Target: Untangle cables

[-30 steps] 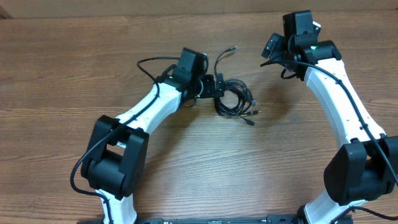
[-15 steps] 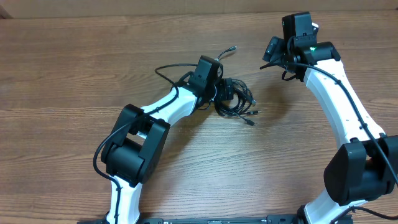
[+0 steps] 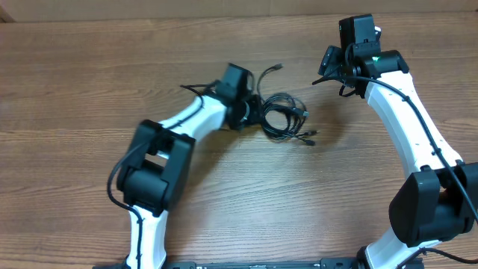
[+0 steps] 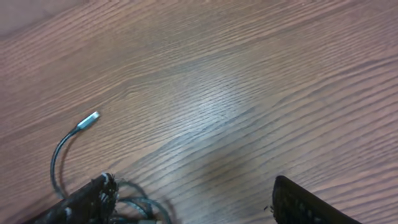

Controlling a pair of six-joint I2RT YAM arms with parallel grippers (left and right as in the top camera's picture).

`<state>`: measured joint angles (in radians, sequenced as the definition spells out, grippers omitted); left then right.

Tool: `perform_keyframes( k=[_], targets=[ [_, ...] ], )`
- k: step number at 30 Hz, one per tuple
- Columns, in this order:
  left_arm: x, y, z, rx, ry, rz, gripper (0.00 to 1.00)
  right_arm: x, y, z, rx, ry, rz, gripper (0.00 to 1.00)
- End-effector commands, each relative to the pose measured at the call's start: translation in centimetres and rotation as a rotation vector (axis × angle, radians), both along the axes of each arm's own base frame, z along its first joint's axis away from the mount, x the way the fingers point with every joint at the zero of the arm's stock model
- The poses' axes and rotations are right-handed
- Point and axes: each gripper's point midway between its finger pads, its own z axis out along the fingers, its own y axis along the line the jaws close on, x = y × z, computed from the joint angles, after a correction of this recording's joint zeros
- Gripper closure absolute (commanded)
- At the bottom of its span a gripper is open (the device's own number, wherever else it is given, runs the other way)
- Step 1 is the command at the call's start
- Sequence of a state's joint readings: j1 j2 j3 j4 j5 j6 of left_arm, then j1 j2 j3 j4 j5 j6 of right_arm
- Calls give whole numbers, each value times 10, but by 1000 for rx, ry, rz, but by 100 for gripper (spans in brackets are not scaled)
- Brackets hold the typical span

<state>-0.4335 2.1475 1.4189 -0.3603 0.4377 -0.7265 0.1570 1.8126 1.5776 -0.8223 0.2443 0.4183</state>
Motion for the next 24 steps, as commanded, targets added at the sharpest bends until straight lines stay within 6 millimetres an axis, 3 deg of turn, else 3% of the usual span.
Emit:
perform_keyframes(
  k=[1,4,5,7,8,10,12,14,19,24],
  targets=[
    [28,8,109,-296,-107,-105,96,3,-2,0,-9,-13,-3,32],
    [36,21,181,-397,-204,-143,96,3,20,-2,64,-2,111,40],
    [36,25,202,-410,-240,-150,96,3,41,-1,137,1,221,37],
    [35,29,235,-409,-308,-154,96,-4,94,12,349,-23,472,21],
    [35,30,246,-404,-334,-151,96,-6,109,19,428,-36,529,18],
    [33,30,267,-379,-395,-141,96,-17,152,54,694,-94,697,11],
    [35,34,277,-332,-442,-108,96,-21,176,90,886,-151,785,0],
    [37,40,281,-286,-466,-69,96,-11,184,109,990,-169,710,0],
    [37,41,282,-274,-470,-58,96,3,202,128,1135,-154,511,0],
    [41,47,299,-301,-499,-46,96,10,214,150,1165,-238,522,0]
  ],
)
